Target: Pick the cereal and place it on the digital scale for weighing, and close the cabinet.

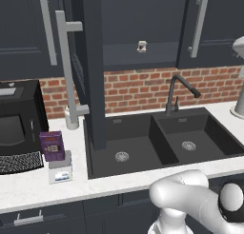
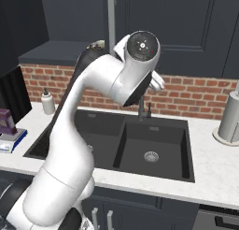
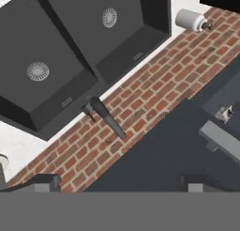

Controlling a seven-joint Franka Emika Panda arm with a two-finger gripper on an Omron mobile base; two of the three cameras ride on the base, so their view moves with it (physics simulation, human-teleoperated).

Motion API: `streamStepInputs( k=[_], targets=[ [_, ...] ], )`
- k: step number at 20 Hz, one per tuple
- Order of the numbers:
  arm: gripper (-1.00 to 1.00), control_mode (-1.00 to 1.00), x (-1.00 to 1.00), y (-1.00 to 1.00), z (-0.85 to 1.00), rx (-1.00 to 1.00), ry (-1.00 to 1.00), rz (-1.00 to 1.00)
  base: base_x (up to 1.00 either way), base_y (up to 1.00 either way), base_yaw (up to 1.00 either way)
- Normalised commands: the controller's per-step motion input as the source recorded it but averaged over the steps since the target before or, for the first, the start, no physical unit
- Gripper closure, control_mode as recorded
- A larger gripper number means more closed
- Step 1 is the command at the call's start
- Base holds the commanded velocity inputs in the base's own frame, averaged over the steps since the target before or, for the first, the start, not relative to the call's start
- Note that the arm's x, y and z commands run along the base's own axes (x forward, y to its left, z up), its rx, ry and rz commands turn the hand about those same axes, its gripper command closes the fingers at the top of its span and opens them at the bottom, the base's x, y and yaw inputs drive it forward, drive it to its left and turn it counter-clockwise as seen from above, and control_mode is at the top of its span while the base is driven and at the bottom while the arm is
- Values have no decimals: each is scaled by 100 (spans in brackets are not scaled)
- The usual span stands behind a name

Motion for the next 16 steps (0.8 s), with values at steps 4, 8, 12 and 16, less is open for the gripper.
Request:
streamStepInputs(
  k=[4, 8, 12, 16],
  targets=[
    [-100, -100, -76, 7, -46, -14, -24, 5, 0, 0, 0],
    [-100, -100, -75, 39, -49, -22, -32, 7, 0, 0, 0],
    [-100, -100, -51, 61, -4, -16, -44, 3, 0, 0, 0],
    [-100, -100, -17, 71, 0, -9, -33, 0, 0, 0, 0]
  ],
)
